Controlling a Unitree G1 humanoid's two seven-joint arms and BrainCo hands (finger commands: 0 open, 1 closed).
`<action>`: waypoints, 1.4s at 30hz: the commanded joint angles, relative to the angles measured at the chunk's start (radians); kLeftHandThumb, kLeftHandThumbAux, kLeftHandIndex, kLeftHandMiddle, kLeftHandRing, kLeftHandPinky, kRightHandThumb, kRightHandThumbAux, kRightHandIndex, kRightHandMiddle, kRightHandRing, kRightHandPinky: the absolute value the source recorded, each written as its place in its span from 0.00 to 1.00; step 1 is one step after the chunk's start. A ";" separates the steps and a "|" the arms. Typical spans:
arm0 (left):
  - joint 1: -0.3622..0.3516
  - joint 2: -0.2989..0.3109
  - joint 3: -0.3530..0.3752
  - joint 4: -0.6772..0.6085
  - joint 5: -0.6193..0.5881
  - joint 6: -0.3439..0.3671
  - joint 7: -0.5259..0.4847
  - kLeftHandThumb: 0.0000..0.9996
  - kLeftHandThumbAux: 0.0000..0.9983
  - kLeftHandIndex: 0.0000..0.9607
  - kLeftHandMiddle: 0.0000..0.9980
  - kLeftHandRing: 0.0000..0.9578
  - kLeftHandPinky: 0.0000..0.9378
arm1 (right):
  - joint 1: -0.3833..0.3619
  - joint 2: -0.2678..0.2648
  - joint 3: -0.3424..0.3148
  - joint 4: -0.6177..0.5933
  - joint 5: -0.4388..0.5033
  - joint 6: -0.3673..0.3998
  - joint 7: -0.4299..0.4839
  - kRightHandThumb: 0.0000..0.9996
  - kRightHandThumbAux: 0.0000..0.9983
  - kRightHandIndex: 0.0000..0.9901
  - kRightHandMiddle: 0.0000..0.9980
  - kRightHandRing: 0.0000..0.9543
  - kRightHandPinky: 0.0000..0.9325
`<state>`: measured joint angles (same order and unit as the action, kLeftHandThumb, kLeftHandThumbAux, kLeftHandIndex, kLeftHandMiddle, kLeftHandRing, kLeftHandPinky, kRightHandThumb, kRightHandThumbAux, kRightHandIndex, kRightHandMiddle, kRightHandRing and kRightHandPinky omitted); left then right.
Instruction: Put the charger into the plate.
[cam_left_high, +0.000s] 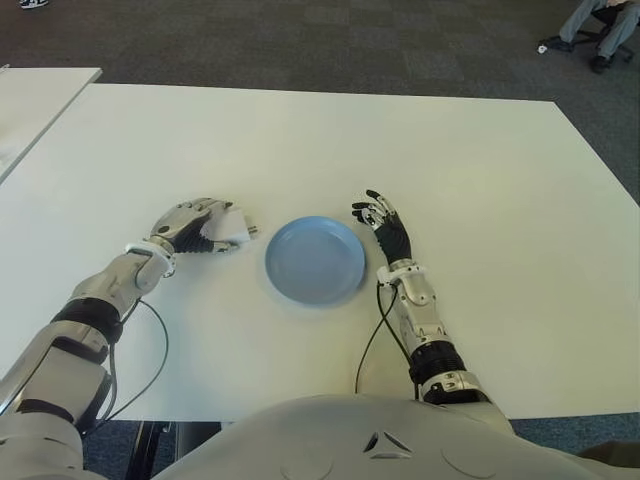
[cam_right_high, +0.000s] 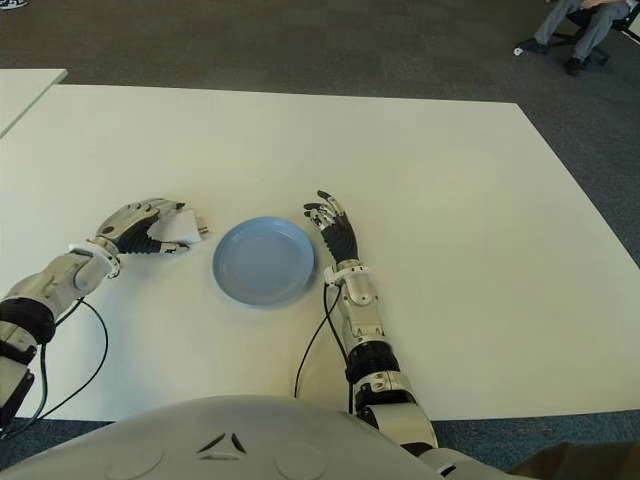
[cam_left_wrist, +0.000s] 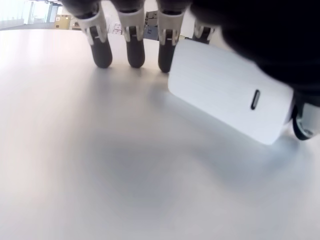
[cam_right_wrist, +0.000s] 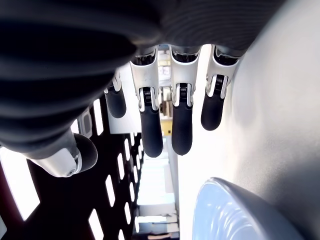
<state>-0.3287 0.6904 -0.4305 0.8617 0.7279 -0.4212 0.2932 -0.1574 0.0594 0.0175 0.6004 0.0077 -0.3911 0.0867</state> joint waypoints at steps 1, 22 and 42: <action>0.043 -0.044 -0.021 -0.002 0.052 0.144 0.035 0.67 0.66 0.44 0.70 0.74 0.81 | -0.001 0.022 -0.001 0.048 0.006 0.017 -0.010 0.00 0.52 0.14 0.35 0.33 0.27; 0.253 -0.056 0.094 -0.663 0.058 0.566 -0.144 0.74 0.70 0.46 0.84 0.87 0.90 | -0.042 0.045 0.011 0.125 0.005 -0.008 -0.036 0.00 0.50 0.14 0.33 0.31 0.25; 0.328 -0.004 0.180 -0.868 0.098 0.523 -0.169 0.75 0.70 0.46 0.85 0.89 0.90 | -0.051 0.072 0.015 0.127 0.038 0.019 -0.052 0.00 0.53 0.14 0.36 0.35 0.27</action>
<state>-0.0147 0.6787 -0.2695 0.0252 0.8233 0.1150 0.1364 -0.2255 0.0634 0.0343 0.6977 0.0290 -0.4237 0.0422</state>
